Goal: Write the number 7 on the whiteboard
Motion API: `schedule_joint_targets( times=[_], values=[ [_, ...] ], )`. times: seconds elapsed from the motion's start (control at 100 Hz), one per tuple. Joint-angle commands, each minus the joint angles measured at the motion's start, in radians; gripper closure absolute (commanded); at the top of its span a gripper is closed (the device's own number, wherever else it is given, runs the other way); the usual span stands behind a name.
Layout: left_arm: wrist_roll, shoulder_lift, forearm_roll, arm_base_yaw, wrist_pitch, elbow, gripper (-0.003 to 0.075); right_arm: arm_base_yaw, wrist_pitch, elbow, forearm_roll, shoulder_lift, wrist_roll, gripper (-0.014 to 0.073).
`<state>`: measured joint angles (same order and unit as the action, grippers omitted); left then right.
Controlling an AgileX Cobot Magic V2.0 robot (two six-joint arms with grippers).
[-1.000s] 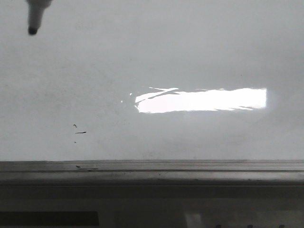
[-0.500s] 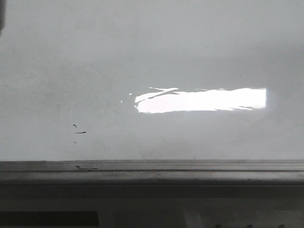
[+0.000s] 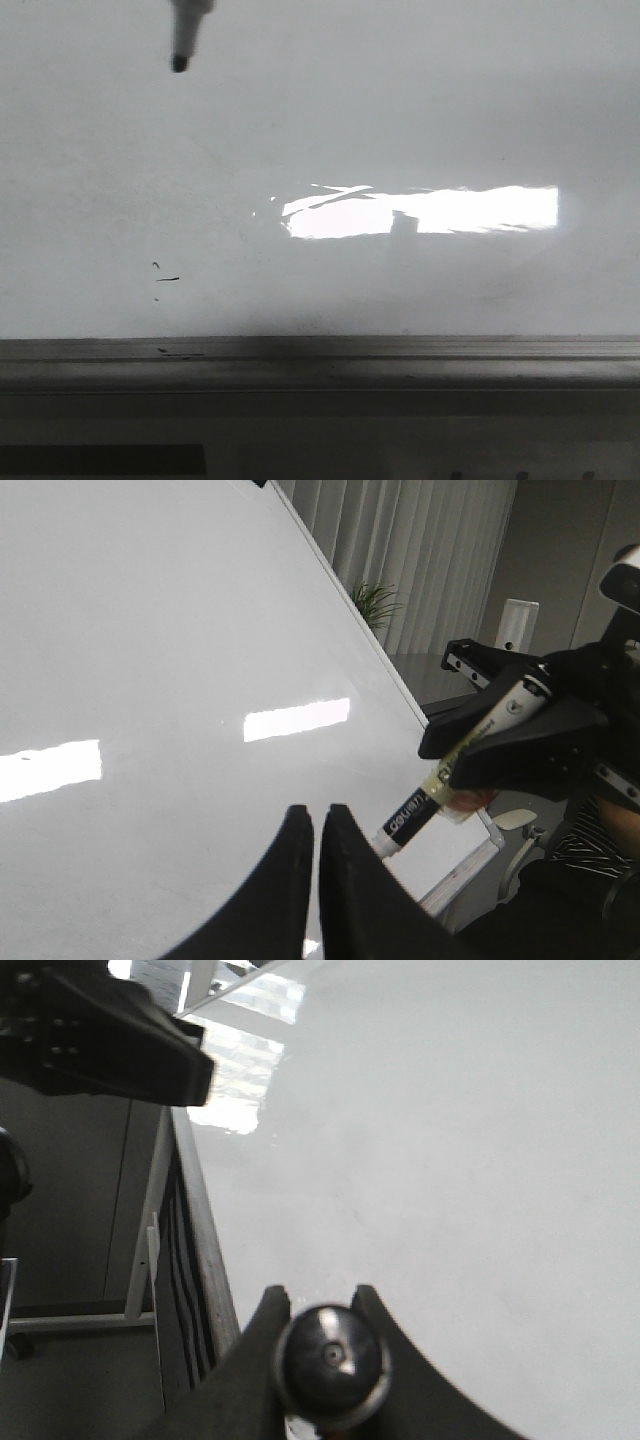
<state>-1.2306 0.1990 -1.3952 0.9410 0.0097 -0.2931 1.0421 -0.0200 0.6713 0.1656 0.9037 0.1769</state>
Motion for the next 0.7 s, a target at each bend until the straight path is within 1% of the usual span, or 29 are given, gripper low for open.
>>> schedule_joint_targets(
  times=[0.0,0.07,0.16,0.22,0.28,0.43,0.53,0.69],
  values=[
    [0.01,0.008,-0.007,0.003,-0.01,-0.025,0.0741,-0.05,-0.018,0.036,0.034,-0.047,-0.105,0.0636],
    [0.01,0.008,-0.007,0.003,-0.01,-0.025,0.0741,-0.079,0.001,0.036,0.084,-0.076,-0.166,0.0636],
    [0.01,0.008,-0.007,0.003,-0.01,-0.025,0.0741,-0.084,-0.023,0.03,0.154,-0.103,-0.168,0.0636],
    [0.01,0.008,-0.007,0.003,-0.01,-0.025,0.0741,-0.084,-0.076,0.019,0.19,-0.111,-0.166,0.0636],
    [0.01,0.008,-0.007,0.003,-0.01,-0.025,0.0741,-0.086,-0.114,0.006,0.211,-0.113,-0.166,0.0636],
    [0.01,0.008,-0.007,0.003,-0.01,-0.025,0.0741,-0.101,-0.111,0.002,0.237,-0.095,-0.138,0.0636],
    [0.01,0.008,-0.007,0.003,-0.01,-0.025,0.0741,-0.129,-0.113,0.0,0.277,-0.092,-0.138,0.0636],
    [0.01,0.008,-0.007,0.003,-0.01,-0.025,0.0741,-0.186,-0.171,-0.033,0.297,-0.066,-0.138,0.0636]
  ],
)
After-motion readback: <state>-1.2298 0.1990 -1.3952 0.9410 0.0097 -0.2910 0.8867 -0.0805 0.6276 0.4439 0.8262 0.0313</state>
